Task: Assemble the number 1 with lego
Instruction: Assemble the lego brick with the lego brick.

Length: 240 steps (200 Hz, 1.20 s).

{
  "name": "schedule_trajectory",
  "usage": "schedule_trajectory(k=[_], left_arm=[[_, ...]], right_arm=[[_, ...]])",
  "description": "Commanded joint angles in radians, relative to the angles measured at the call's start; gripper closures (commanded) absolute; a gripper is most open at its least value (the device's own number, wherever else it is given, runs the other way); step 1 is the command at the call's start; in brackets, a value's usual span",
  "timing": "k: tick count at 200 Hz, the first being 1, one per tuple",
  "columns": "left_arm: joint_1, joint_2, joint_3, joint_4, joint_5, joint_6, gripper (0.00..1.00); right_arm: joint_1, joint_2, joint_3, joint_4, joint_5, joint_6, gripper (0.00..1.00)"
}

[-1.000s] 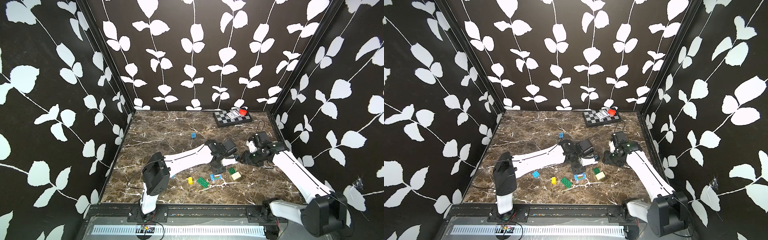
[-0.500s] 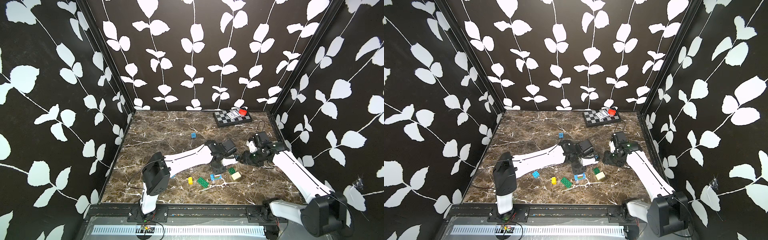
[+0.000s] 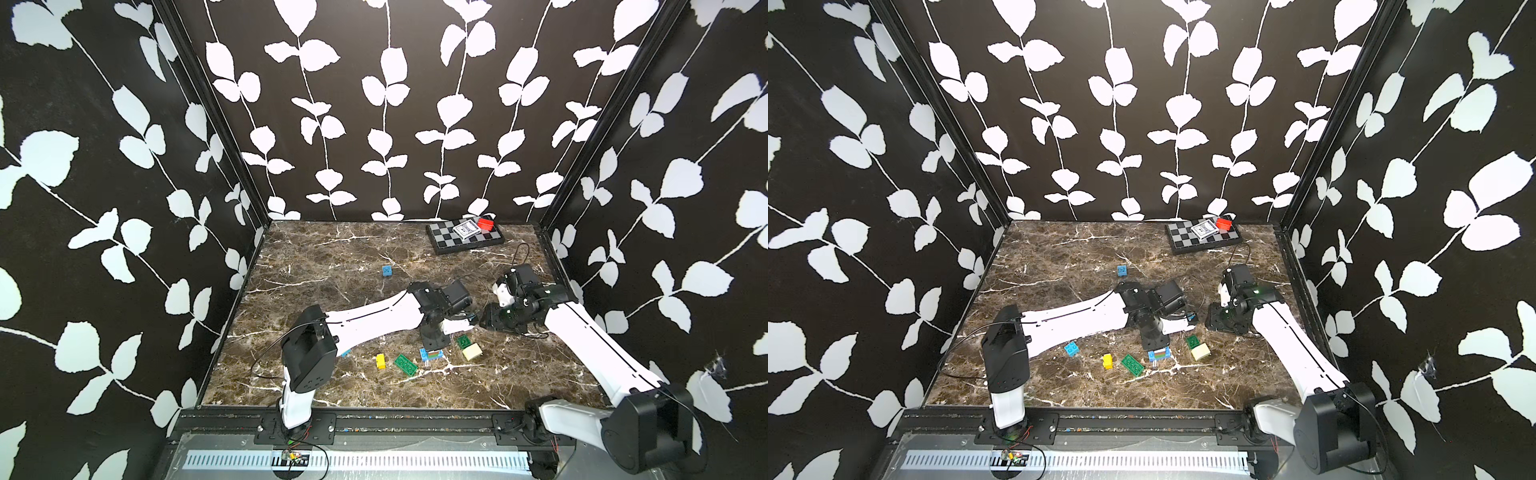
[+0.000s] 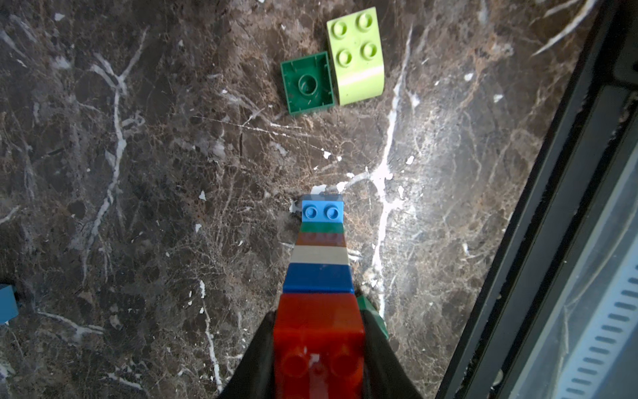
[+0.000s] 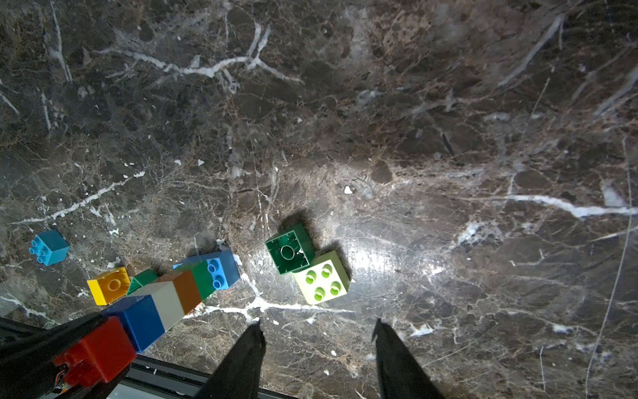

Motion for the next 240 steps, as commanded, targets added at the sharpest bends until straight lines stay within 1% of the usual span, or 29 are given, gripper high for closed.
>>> schedule_trajectory(k=[1,20,83,109,124,147,197,240], left_arm=[[-0.001,-0.023,-0.028,-0.017,0.001,0.018,0.69],[-0.001,-0.01,-0.031,-0.022,-0.017,0.016,0.7],[-0.001,0.032,-0.024,-0.081,-0.011,0.042,0.74],[-0.001,0.036,-0.042,-0.086,0.01,0.039,0.74],[-0.001,0.04,-0.048,-0.086,0.001,0.035,0.73],[-0.001,0.041,-0.047,-0.081,-0.012,0.034,0.69],[-0.001,0.004,-0.048,-0.026,-0.012,0.022,0.51],[-0.001,-0.026,-0.049,0.013,-0.019,0.016,0.42]], right_arm=[[-0.005,-0.018,-0.028,-0.003,-0.007,0.002,0.47],[-0.006,-0.016,-0.026,-0.004,-0.008,0.002,0.48],[-0.007,-0.018,-0.025,-0.008,-0.004,0.001,0.47],[-0.007,-0.019,-0.027,-0.01,-0.005,0.002,0.47],[-0.008,-0.019,-0.027,-0.008,-0.006,0.002,0.47],[-0.009,-0.019,-0.028,-0.012,-0.008,0.003,0.47],[-0.009,-0.023,-0.022,-0.018,-0.006,0.003,0.47],[-0.01,-0.024,-0.02,-0.018,-0.009,0.002,0.48]])
